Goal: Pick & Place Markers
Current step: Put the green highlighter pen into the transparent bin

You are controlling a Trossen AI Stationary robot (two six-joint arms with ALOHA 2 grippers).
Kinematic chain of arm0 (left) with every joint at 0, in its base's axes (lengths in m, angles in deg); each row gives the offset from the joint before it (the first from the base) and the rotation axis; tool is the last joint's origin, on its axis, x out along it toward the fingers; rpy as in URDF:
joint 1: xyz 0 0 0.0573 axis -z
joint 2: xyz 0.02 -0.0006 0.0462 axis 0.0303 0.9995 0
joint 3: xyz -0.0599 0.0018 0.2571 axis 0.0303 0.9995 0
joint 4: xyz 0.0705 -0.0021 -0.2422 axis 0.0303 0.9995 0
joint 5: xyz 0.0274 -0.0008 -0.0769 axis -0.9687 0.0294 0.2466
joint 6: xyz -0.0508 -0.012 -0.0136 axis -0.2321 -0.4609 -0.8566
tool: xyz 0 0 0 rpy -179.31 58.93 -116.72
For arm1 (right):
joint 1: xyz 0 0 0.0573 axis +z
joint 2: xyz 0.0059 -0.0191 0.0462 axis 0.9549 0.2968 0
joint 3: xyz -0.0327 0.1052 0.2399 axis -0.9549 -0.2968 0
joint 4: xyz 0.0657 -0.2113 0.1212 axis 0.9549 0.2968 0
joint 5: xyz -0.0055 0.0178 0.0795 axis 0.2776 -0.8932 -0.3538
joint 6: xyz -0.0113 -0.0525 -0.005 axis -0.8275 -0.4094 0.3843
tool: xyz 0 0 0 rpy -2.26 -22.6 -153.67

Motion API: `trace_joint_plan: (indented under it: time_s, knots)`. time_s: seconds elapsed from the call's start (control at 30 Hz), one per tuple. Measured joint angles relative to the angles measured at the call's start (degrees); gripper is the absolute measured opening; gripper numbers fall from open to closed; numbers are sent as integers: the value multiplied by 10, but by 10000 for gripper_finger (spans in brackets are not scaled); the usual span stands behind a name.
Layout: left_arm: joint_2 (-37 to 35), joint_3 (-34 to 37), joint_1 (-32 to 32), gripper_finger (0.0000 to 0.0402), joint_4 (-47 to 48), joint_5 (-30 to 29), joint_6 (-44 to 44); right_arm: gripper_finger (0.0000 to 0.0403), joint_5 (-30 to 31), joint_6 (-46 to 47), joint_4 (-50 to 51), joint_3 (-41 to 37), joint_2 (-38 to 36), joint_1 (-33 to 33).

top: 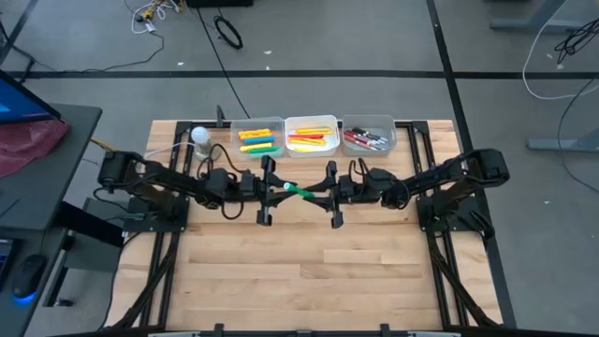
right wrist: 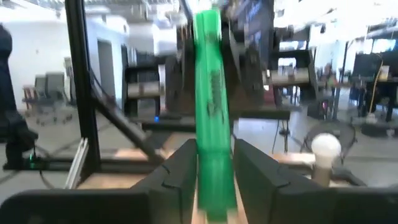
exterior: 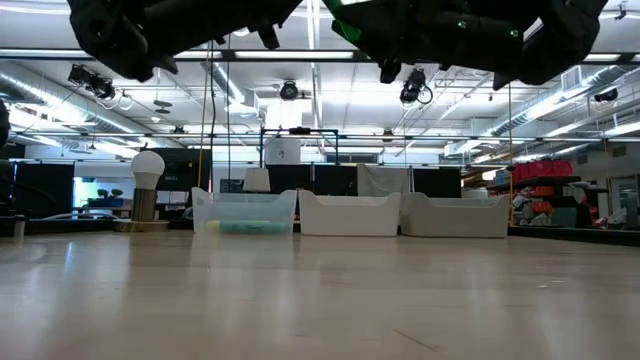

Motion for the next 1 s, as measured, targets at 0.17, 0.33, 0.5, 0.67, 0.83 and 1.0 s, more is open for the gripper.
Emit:
trace_joint_plan:
  time_s: [0.17, 0.33, 0.5, 0.67, 0.83, 1.0]
  knots:
    - [-86, 0, 0, 70, 165, -41, 7, 123, 24, -2, 128, -3, -53, -5]
    - [-197, -7, -5, 70, 384, -189, 53, 120, 123, 13, 285, -3, -109, -6]
    - [-237, -92, -72, 70, 669, -270, 90, 110, 171, 28, 326, -3, -116, -6]
    - [-189, -171, -203, 70, 821, -227, 126, 103, 171, 24, 320, -3, -112, -6]
    - [-111, -177, -325, 70, 810, -99, 179, 100, 171, 24, 316, -3, -112, -6]
    - [-21, -177, -402, 70, 783, -63, 194, 100, 170, 24, 316, -3, -112, -6]
